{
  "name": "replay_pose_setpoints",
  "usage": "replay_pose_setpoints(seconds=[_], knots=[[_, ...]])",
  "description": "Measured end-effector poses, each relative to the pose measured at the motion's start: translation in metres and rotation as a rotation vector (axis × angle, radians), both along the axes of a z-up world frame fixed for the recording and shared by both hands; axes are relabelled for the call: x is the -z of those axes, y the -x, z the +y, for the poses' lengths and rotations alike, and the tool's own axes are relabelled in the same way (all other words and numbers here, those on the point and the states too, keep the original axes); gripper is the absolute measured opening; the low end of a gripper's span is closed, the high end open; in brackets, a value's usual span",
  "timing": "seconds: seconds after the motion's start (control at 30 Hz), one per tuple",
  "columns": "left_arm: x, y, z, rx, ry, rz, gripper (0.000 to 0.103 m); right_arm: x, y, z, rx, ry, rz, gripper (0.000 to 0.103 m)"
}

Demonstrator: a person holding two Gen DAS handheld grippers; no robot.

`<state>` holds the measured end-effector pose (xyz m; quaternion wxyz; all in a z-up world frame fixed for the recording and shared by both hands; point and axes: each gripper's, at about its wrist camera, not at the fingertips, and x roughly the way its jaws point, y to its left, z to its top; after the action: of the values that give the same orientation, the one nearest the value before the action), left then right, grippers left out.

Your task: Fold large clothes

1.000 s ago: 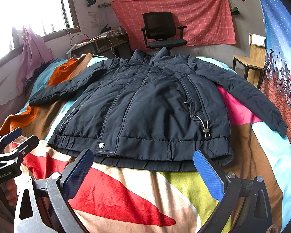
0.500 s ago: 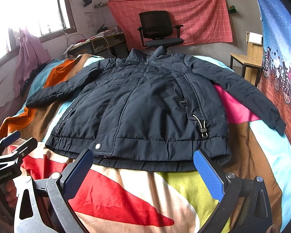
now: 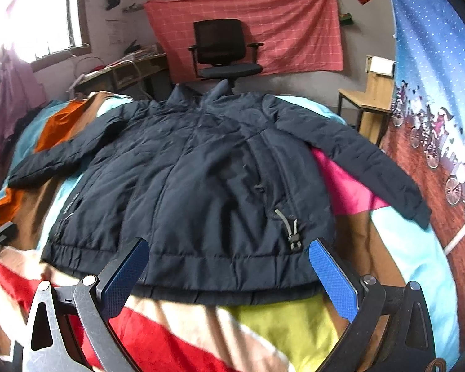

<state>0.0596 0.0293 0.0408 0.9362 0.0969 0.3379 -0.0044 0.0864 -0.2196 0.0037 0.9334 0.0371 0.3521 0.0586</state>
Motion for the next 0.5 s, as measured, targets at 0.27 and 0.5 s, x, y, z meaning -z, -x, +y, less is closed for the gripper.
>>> replay_pose_setpoints(seconds=[0.27, 0.5], knots=[[-0.039, -0.034, 0.007, -0.021, -0.104, -0.085, 0.102, -0.017, -0.035, 0.007, 0.037, 0.061, -0.018, 0.103], [-0.045, -0.073, -0.016, 0.032, -0.215, -0.103, 0.102, -0.017, -0.070, 0.010, 0.017, 0.109, -0.015, 0.103]])
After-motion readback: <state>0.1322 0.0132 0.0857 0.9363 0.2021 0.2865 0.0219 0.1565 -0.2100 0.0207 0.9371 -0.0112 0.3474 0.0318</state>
